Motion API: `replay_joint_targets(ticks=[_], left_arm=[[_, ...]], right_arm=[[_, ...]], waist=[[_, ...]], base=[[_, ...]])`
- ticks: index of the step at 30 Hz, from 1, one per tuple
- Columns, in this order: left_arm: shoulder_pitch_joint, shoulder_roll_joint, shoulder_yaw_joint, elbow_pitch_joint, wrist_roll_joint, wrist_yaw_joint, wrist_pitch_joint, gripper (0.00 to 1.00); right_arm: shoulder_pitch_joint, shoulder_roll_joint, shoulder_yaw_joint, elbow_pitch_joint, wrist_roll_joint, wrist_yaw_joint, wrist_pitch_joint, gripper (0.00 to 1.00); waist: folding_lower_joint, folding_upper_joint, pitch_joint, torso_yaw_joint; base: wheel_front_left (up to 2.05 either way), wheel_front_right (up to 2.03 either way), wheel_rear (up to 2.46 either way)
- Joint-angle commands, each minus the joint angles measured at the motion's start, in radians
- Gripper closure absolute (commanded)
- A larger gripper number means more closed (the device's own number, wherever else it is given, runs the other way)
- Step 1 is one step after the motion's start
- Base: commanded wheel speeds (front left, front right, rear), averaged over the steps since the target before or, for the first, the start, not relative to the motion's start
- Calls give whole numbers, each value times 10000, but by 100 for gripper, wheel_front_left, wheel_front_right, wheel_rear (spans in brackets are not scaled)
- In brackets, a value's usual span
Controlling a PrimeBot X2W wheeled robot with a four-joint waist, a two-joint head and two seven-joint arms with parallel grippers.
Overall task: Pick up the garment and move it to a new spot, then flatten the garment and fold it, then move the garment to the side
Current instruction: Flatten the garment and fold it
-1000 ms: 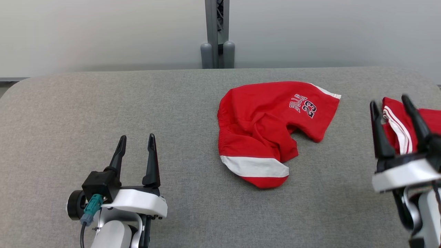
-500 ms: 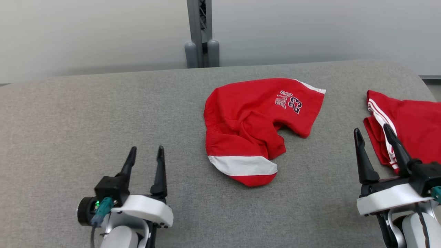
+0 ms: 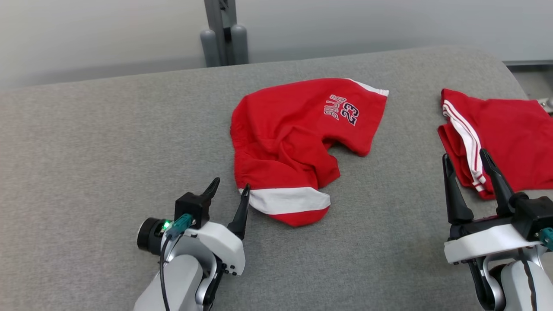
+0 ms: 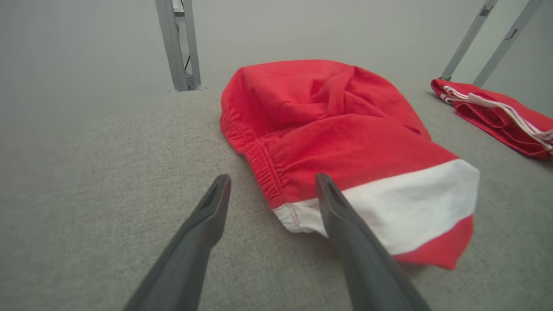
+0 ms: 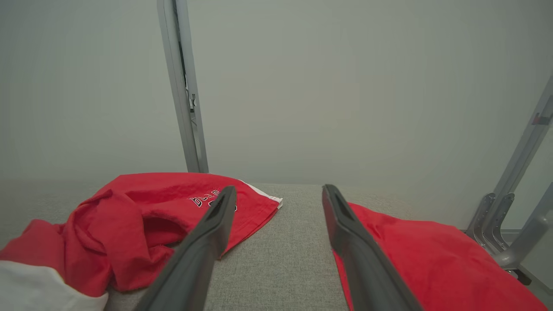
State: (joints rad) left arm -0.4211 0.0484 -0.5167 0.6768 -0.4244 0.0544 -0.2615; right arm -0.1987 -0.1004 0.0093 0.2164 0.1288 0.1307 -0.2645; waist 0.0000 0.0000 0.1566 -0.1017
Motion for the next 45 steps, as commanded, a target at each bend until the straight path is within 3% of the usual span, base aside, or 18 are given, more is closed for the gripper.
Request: replay_joint_targets(ticks=[1,15,16,17,18,26,36,45], left_arm=[[-434,46,-277,324,-178,-71,-25,0],[-1969,48,-2109,2525,-1256,265,196,0],[-2016,48,-2203,2569,-1364,234,197,16],[-2073,48,-2294,2586,-1457,222,180,70],[-2133,48,-2366,2593,-1541,212,155,100],[-2538,55,-1879,2337,-1744,780,-27,100],[-1630,762,912,49,-723,1694,-30,100],[-950,1155,3603,-1521,27,1585,-29,100]], right_arm=[[-179,4,-32,-25,9,2,-12,0],[-497,155,-149,23,77,2,-12,0],[-506,159,-161,33,80,2,-12,0],[-510,162,-181,47,80,2,-12,0],[-509,168,-196,58,76,2,-12,0],[-393,174,-278,86,-37,2,-12,0],[-203,185,-275,65,-134,2,-12,0],[-144,200,-232,86,-195,2,-12,0]], waist=[[0,0,228,-224],[0,0,706,-673],[0,0,708,-673],[0,0,703,-662],[0,0,691,-644],[0,0,438,-330],[0,0,-16,131],[0,0,-243,377]], base=[[0,0,0],[0,0,0],[0,0,0],[0,0,0],[0,0,0],[0,0,0],[0,0,0],[0,0,0]])
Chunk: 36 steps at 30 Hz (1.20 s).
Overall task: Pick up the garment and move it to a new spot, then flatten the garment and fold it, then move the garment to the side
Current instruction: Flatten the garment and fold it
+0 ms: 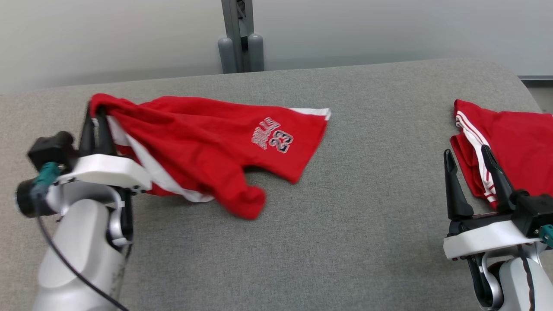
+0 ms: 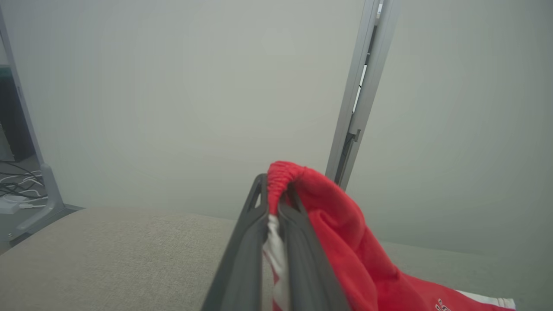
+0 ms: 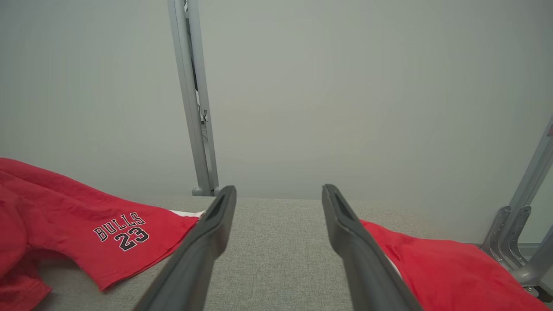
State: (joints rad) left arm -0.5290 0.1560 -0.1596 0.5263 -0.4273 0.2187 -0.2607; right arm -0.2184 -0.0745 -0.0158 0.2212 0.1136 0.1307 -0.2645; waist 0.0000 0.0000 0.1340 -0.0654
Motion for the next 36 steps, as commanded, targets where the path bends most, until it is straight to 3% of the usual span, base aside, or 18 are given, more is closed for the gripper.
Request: replay_joint_targets(ticks=[1,8,11,14,20,25,31,36], left_arm=[[139,128,298,-126,121,-98,-31,100],[-310,286,2197,-1900,1084,-233,-33,100],[-522,224,2468,-2820,1783,-275,-31,100],[-603,-105,2147,-3494,2448,-487,-30,100],[-400,-857,493,-2602,2845,-1188,-32,100],[-275,-1005,-1137,-1201,2913,-1437,-32,100],[-604,-1022,-4323,51,1692,-1197,-33,100],[-1083,-1027,-6188,672,1140,-835,-34,100]], right_arm=[[53,-62,26,49,-43,2,-12,0],[23,-36,118,22,-33,2,-12,0],[5,-45,116,5,-5,2,-12,0],[-3,-27,163,7,24,2,-12,0],[-110,41,365,70,108,2,-12,0],[-252,86,545,125,157,2,-14,0],[-581,154,877,1,373,2,-12,0],[-763,206,1051,64,547,2,-12,0]], waist=[[0,0,-34,25],[0,0,-47,20],[0,0,-36,-11],[0,0,-26,-82],[0,0,59,-389],[0,0,174,-817],[0,0,451,-1598],[0,0,675,-2259]], base=[[0,0,0],[0,0,0],[0,0,0],[0,0,0],[0,0,0],[0,0,0],[0,0,0],[0,0,0]])
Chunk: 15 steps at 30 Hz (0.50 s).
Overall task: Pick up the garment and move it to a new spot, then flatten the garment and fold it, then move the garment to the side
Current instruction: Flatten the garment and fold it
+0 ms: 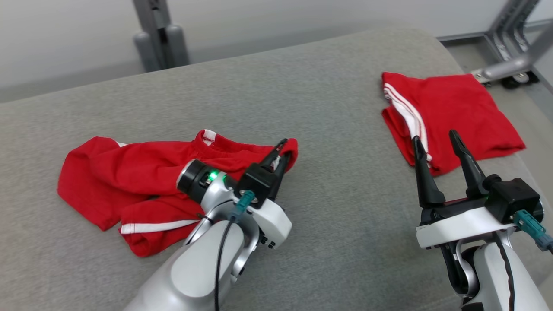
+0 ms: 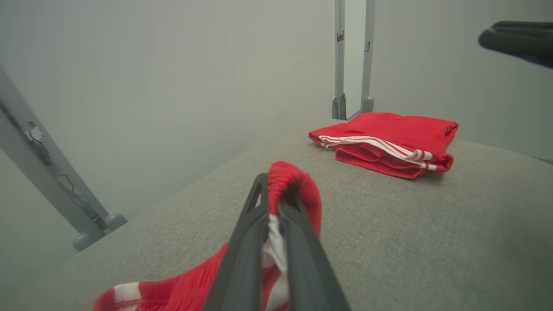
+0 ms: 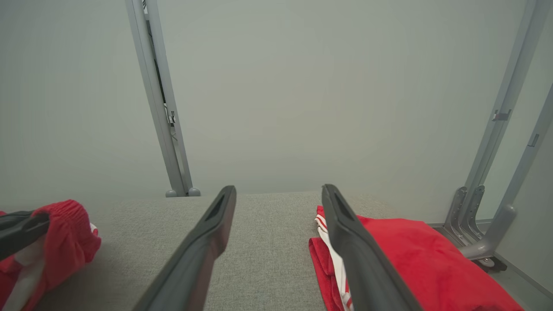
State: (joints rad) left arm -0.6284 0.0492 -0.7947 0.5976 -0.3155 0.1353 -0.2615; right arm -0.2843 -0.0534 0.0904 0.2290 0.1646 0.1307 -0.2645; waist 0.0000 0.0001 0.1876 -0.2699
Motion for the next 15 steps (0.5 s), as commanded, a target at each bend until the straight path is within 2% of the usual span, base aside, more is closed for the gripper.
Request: replay_joint_targets(ticks=[1,6,7,8,9,15], left_arm=[[-234,36,-117,36,-75,76,-24,100],[-585,41,-1452,410,-701,308,-24,100],[-648,44,-1752,526,-809,294,-24,78],[-742,41,-1995,594,-939,358,-24,6],[-798,44,-2211,739,-1098,372,-24,0],[-1093,40,-3212,1275,-1995,436,4,0]], right_arm=[[-146,1,7,-6,60,2,-12,0],[-108,4,117,106,302,2,-12,0],[-108,5,141,128,346,2,-12,0],[-119,5,146,162,383,2,-12,0],[-142,3,139,195,403,2,-12,0],[-178,3,-47,266,434,2,-12,0]], waist=[[0,-1,183,-335],[0,-1,276,-723],[0,-1,281,-770],[0,-1,291,-808],[0,-1,298,-835],[0,-1,296,-723]], base=[[0,0,0],[0,0,0],[0,0,0],[0,0,0],[0,0,0],[0,0,0]])
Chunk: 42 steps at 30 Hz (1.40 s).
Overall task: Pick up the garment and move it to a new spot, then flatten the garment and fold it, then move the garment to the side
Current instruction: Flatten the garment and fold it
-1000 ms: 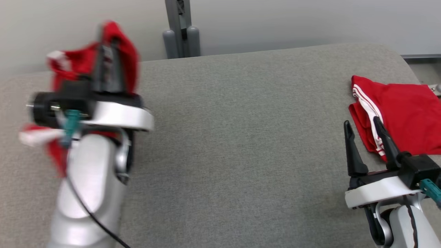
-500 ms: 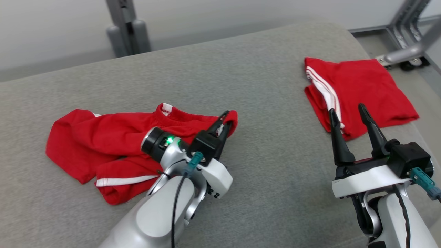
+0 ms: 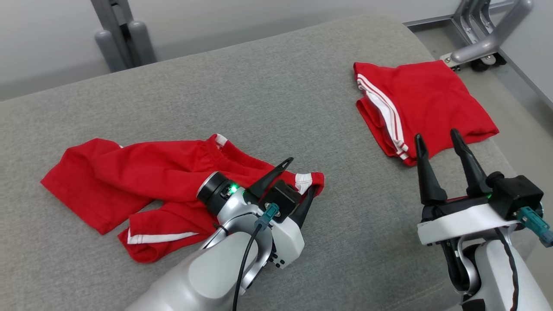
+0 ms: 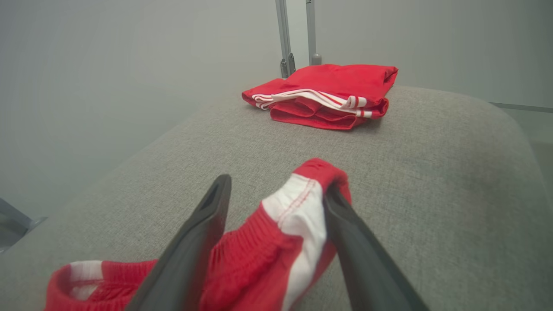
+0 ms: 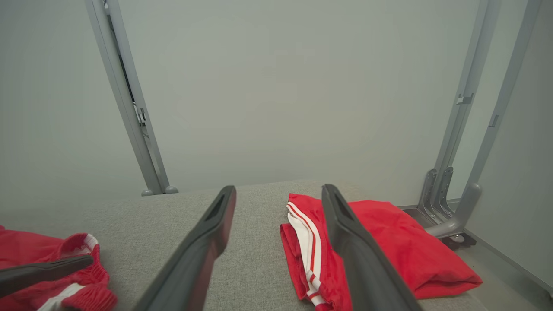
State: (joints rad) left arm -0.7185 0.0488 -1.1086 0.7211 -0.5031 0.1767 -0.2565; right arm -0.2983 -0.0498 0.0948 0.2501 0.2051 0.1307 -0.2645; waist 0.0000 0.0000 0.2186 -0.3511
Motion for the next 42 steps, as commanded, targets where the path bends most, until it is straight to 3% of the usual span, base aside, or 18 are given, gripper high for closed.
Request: replay_joint_targets(ticks=[1,6,11,17,22,28,35,42], left_arm=[[-234,47,-191,83,-257,35,-52,0],[-443,44,-516,200,-854,185,-69,0],[-561,39,-846,205,-1293,69,-77,0],[-433,47,-214,-268,-1283,410,-79,0],[225,399,1779,-1231,-583,893,-72,0],[2126,993,4762,-3525,564,1064,-73,0],[4500,742,7074,-4289,1295,466,-73,0],[5278,222,7900,-3689,1813,-451,-74,0]], right_arm=[[-39,-31,-114,64,1,2,-12,0],[-49,-37,-271,62,-177,2,-12,0],[24,-42,-392,25,-375,2,-12,0],[230,-42,-541,-72,-541,2,-12,0],[471,-133,-569,-207,-677,2,-12,0],[725,-313,-661,-224,-690,2,-12,0],[1118,-409,-779,-157,-729,2,-12,0],[1172,-429,-760,-101,-736,2,-12,0]], waist=[[0,0,-35,161],[0,0,-181,653],[0,0,-440,1186],[0,0,-711,1821],[0,0,-968,2506],[0,0,-1227,3161],[0,0,-1528,3686],[0,0,-1549,3832]], base=[[0,0,0],[0,0,0],[0,0,0],[0,0,0],[0,0,0],[0,0,0],[0,0,0],[0,0,0]])
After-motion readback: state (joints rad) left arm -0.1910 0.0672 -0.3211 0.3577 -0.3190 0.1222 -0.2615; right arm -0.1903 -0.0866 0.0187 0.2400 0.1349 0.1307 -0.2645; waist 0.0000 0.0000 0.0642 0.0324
